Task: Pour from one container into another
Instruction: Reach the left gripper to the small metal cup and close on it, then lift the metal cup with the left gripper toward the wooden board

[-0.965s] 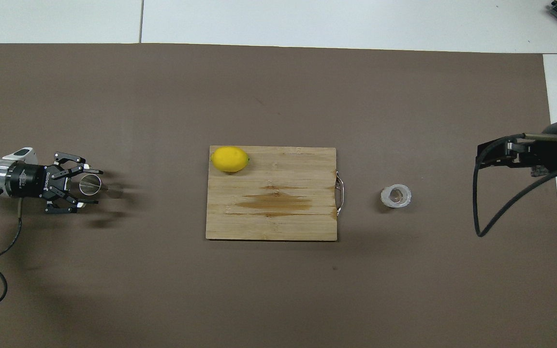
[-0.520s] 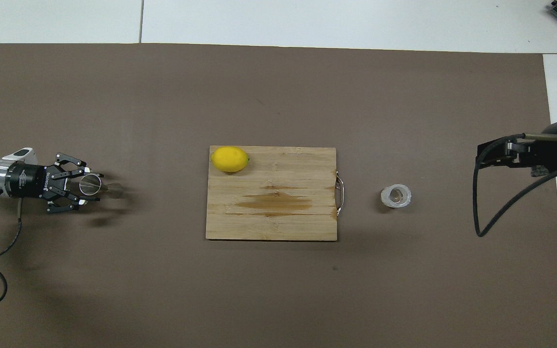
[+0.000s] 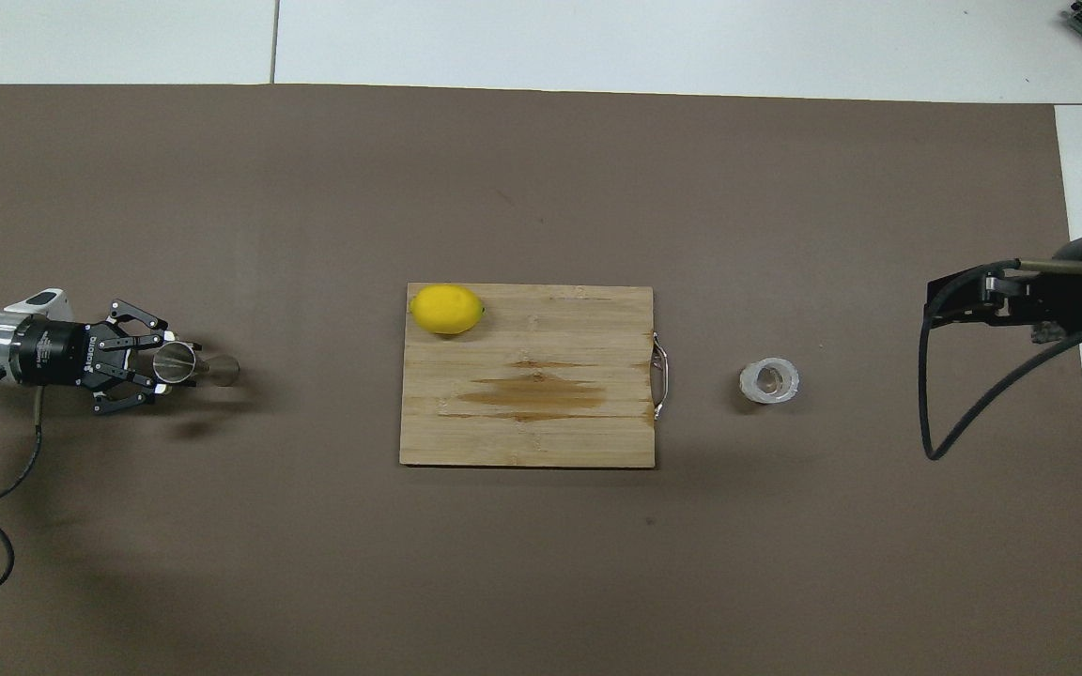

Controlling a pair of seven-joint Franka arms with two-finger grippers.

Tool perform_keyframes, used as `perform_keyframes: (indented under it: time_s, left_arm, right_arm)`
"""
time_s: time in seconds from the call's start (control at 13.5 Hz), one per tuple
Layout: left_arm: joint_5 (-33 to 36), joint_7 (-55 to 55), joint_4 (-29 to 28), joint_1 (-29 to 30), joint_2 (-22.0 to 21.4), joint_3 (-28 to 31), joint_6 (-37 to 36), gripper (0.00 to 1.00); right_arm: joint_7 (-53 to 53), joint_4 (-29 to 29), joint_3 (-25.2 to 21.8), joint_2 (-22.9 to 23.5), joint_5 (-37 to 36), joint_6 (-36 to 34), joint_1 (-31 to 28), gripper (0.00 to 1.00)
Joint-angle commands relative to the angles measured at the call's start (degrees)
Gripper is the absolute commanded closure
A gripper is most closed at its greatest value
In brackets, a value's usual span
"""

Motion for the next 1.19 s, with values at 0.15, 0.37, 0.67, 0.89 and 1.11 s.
perform_keyframes:
  time_s: [0.15,0.37,0.67,0.89,1.11]
  left_arm:
    - [-3.4,0.8,-0.6,0.8,0.2,-0.2,-1.1,0.99]
    - [-5.6,-0.2,-0.1,0.7,0.0,-0.4,-1.6,1.0]
    - [-7.8,-5.7,1.6,0.3,-0.9,-4.3,-0.3,1.0]
    - [-10.3,-8.5,1.5,-0.9,-3.1,-6.2,1.2,1.0]
    - [-12.8,-11.3,1.2,-2.5,-5.2,-6.8,2.9,1.0]
  right_arm:
    - [-0.9,-0.3,0.3,-0.4,1.3,-0.6,-0.9,0.0]
    - [-0.9,-0.3,0.3,-0.4,1.3,-0.6,-0.8,0.0]
    - [-0.9,-0.3,0.3,-0.4,1.3,-0.6,-0.9,0.0]
    - [-0.9,-0.3,0.3,-0.4,1.3,-0.6,-0.9,0.0]
    - [-0.9,-0.3,0.3,-0.4,1.3,-0.6,-0.9,0.0]
